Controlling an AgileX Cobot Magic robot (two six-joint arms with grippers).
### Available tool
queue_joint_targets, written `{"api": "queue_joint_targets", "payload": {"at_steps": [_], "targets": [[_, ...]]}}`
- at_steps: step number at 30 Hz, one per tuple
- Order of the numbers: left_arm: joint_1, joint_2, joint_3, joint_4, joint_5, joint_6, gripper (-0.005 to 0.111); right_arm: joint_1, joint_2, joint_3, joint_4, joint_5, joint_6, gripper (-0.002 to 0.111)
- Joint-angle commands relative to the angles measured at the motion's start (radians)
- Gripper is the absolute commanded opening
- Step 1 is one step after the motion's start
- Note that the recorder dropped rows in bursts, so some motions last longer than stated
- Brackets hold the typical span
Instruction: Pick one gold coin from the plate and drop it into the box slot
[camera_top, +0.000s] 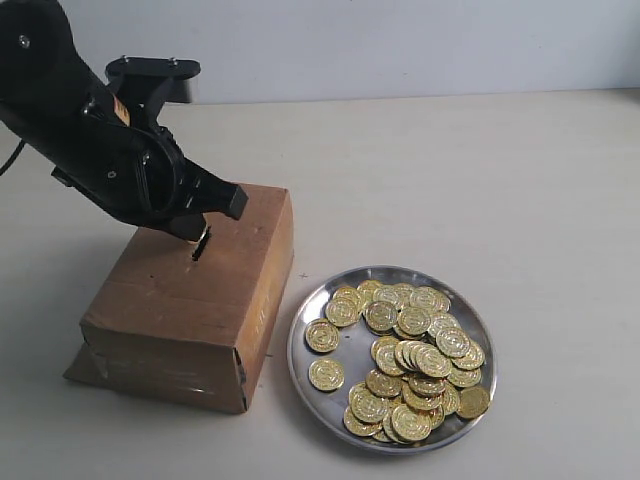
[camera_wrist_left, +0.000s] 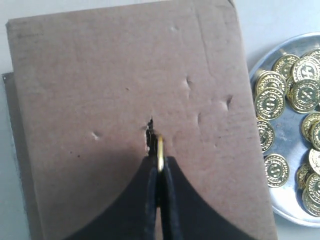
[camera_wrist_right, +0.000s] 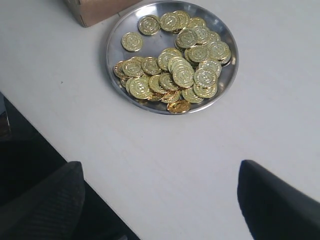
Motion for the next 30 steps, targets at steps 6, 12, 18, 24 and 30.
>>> {"api": "queue_joint_targets", "payload": {"at_steps": [6,12,18,24,30], "targets": [[-0.005,0.032,-0.008,0.008,0.019,0.019,0.008,-0.005,-0.006,0.005,-0.005,-0.011,-0.002,0.078],[-0.005,0.042,-0.008,0.008,0.023,0.019,0.022,-0.005,-0.006,0.005,-0.005,-0.011,-0.005,0.078],[-0.005,0.042,-0.008,0.008,0.021,0.026,0.029,-0.005,-0.006,0.005,-0.005,-0.011,-0.005,0.078],[-0.005,0.009,-0.011,0.008,0.023,0.071,0.057,-0.005,-0.006,0.005,-0.005,-0.009,-0.004,0.078],[-0.005,-0.141,-0.076,0.013,0.039,0.238,0.034,-0.005,-0.006,0.005,-0.013,-0.053,-0.027,0.068]]}}
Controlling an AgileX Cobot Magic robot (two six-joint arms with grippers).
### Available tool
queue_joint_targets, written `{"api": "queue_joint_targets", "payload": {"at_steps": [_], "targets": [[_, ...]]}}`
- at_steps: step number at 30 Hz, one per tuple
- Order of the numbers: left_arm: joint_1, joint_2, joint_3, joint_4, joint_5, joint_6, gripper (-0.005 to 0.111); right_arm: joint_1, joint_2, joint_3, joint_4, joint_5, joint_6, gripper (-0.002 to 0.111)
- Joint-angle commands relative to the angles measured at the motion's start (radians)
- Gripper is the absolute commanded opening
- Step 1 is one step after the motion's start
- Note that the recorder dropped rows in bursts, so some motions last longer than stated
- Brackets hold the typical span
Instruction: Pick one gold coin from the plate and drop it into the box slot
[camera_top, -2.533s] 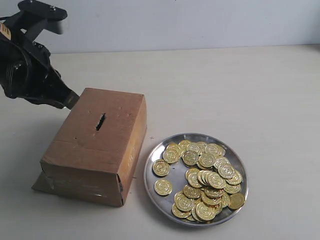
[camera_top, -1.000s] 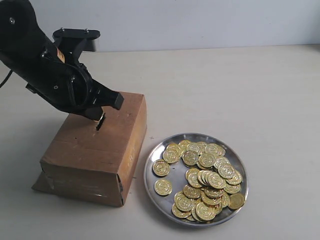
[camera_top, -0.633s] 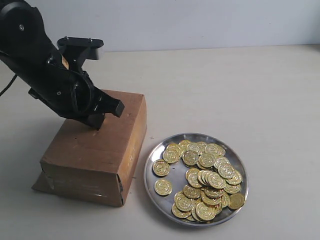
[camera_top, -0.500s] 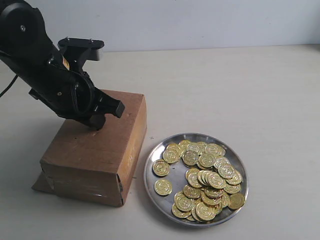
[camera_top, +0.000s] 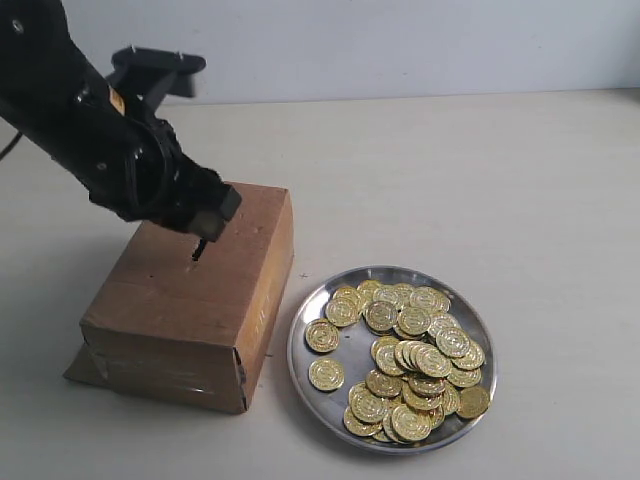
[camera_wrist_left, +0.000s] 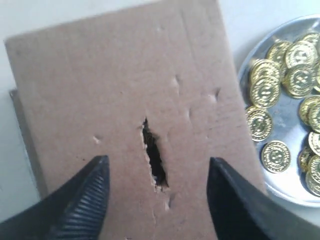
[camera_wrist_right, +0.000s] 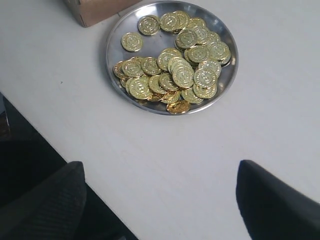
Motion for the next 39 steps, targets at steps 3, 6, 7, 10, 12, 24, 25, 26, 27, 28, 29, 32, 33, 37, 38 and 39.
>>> {"api": "queue_joint_targets", "payload": {"at_steps": [3,6,7,10,12,24,25,26,27,28,29,32,33,37,38,39], "targets": [[-0.005,-0.238,-0.052,0.074,-0.04,0.167,0.001,-0.005,-0.006,0.003,-0.06,-0.177,-0.024,0.039],[-0.005,-0.377,-0.049,0.142,-0.043,0.158,0.0,-0.005,-0.006,0.002,-0.135,-0.343,0.015,0.006],[-0.005,-0.429,-0.039,0.164,-0.041,0.158,0.0,-0.005,-0.006,0.002,-0.155,-0.409,0.032,0.0],[-0.005,-0.601,0.024,0.201,-0.069,0.154,0.0,-0.005,-0.006,0.002,-0.219,-0.607,0.101,0.0],[-0.005,-0.71,0.104,0.218,-0.119,0.154,0.0,-0.005,-0.011,0.003,-0.271,-0.725,0.171,0.0],[-0.005,-1.204,0.744,0.222,-0.367,0.054,0.0,-0.005,-0.24,0.293,-0.325,-1.11,0.492,0.0],[-0.005,-1.215,0.785,0.222,-0.377,0.024,0.0,-0.005,-0.254,0.316,-0.319,-1.137,0.521,0.0],[-0.005,-1.224,0.82,0.222,-0.381,0.002,0.0,-0.005,-0.261,0.336,-0.312,-1.142,0.559,0.0],[-0.005,-1.229,0.843,0.222,-0.389,-0.027,0.0,-0.005,-0.262,0.353,-0.312,-1.133,0.6,0.0],[-0.005,-1.233,0.867,0.222,-0.408,-0.063,0.0,-0.005,-0.262,0.376,-0.312,-1.131,0.629,0.0],[-0.005,-1.235,0.885,0.222,-0.426,-0.096,0.0,-0.005,-0.262,0.403,-0.312,-1.131,0.645,0.0],[-0.005,-1.235,0.91,0.222,-0.417,-0.189,0.0,-0.005,-0.262,0.481,-0.317,-1.177,0.648,0.0],[-0.005,-1.235,0.911,0.222,-0.409,-0.206,0.0,-0.005,-0.262,0.5,-0.322,-1.197,0.646,0.0],[-0.005,-1.235,0.916,0.222,-0.409,-0.272,0.0,-0.005,-0.262,0.568,-0.321,-1.213,0.623,0.0],[-0.005,-1.235,0.916,0.222,-0.414,-0.299,0.0,-0.005,-0.262,0.569,-0.321,-1.206,0.625,0.0],[-0.005,-1.235,0.916,0.222,-0.414,-0.319,0.0,-0.005,-0.262,0.569,-0.304,-1.201,0.653,0.0]]}}
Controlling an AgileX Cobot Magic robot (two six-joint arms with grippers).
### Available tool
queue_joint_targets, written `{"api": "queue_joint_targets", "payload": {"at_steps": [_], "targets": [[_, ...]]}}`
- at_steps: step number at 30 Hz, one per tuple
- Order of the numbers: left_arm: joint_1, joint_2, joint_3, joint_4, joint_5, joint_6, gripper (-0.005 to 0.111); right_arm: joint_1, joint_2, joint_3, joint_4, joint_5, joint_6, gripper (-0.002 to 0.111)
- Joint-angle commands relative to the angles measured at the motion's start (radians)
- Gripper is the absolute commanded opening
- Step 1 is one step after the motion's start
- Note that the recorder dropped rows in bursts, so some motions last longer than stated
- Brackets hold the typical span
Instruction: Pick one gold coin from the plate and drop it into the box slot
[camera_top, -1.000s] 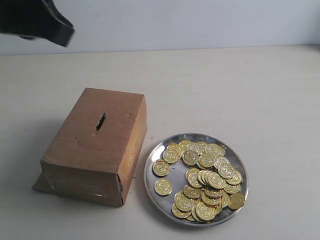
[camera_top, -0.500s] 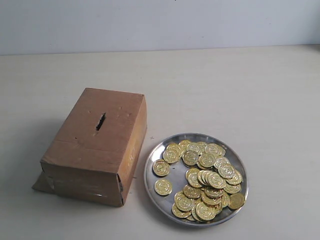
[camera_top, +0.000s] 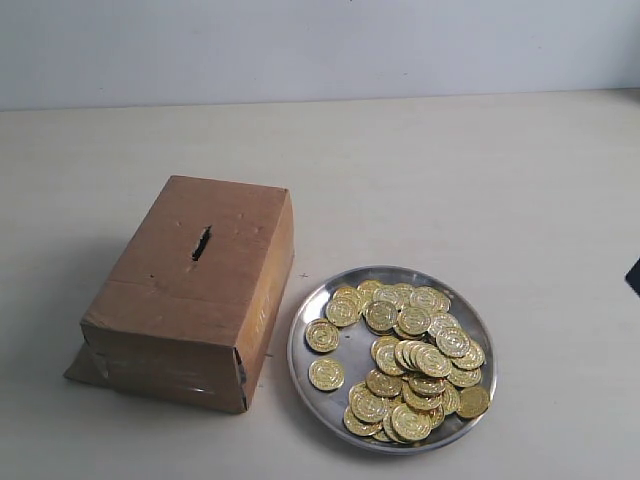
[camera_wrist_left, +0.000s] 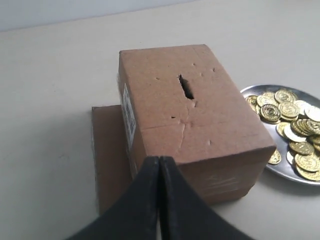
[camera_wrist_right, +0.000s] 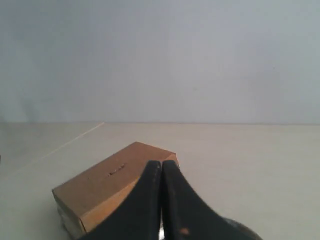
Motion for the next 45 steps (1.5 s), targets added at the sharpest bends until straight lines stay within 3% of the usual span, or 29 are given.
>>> {"api": "queue_joint_targets", "payload": {"at_steps": [1,9,19,21,25,27,32,39,45], "targets": [[-0.003,-0.008,0.004,0.004,-0.029,-0.098,0.0,-0.005,-0.005,0.025,0.035,-0.002,0.067,0.0],[-0.003,-0.008,0.004,0.006,-0.029,-0.098,0.0,-0.005,-0.005,0.025,0.27,0.029,0.346,0.0],[0.011,-0.031,0.004,0.006,-0.025,-0.096,0.0,-0.008,-0.017,0.025,0.281,0.029,0.348,0.0],[0.097,-0.097,0.004,0.006,-0.025,-0.093,0.0,-0.055,-0.061,0.025,0.281,0.029,0.348,0.0],[0.343,-0.273,0.004,0.006,-0.025,-0.093,0.0,-0.251,-0.122,0.025,0.281,0.035,0.348,0.0],[0.392,-0.335,0.004,0.006,-0.025,-0.093,0.0,-0.322,-0.122,0.025,0.281,0.035,0.348,0.0],[0.425,-0.381,0.042,0.009,-0.034,-0.093,0.0,-0.421,-0.122,0.025,0.281,0.035,0.348,0.0],[0.427,-0.381,0.205,0.009,-0.022,-0.093,0.0,-0.423,-0.122,0.025,0.281,0.035,0.348,0.0],[0.427,-0.381,0.216,0.009,-0.019,-0.086,0.0,-0.423,-0.122,0.025,0.281,0.035,0.348,0.0]]}}
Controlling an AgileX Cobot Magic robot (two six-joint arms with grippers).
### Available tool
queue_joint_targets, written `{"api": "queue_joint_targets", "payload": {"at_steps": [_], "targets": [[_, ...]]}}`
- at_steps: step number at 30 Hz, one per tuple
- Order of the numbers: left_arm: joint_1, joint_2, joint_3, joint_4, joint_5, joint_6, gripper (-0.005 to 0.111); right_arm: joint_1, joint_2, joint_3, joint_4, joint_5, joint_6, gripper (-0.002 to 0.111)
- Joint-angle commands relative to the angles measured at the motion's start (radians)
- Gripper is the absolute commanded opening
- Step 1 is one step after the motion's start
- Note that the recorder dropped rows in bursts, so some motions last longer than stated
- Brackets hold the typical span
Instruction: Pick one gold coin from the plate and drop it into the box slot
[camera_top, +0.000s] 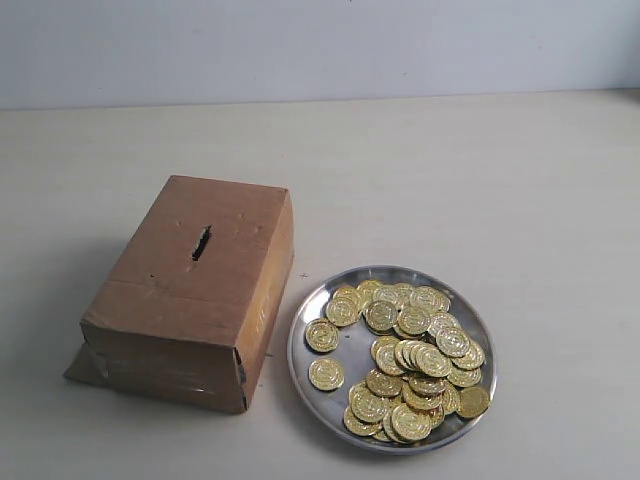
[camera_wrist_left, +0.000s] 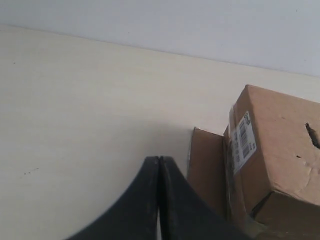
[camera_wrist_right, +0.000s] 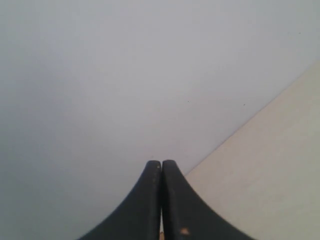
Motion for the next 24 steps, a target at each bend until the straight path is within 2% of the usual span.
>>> {"api": "queue_joint_targets", "payload": {"at_steps": [1,11,15,24], "targets": [[0.003,-0.005,0.005,0.006,-0.011,0.007,0.0,-0.005,-0.006,0.005,-0.003,-0.001,-0.002,0.0],[0.003,-0.005,0.005,0.004,-0.011,0.007,0.0,-0.005,-0.006,0.005,-0.014,0.014,-0.002,0.0],[0.003,-0.005,0.005,0.004,-0.029,0.013,0.0,-0.005,-0.006,0.005,-0.177,0.048,-0.006,0.0],[0.003,-0.005,0.005,0.006,-0.029,0.299,0.0,-0.005,-0.006,0.005,-0.365,0.077,-0.009,0.0]]}}
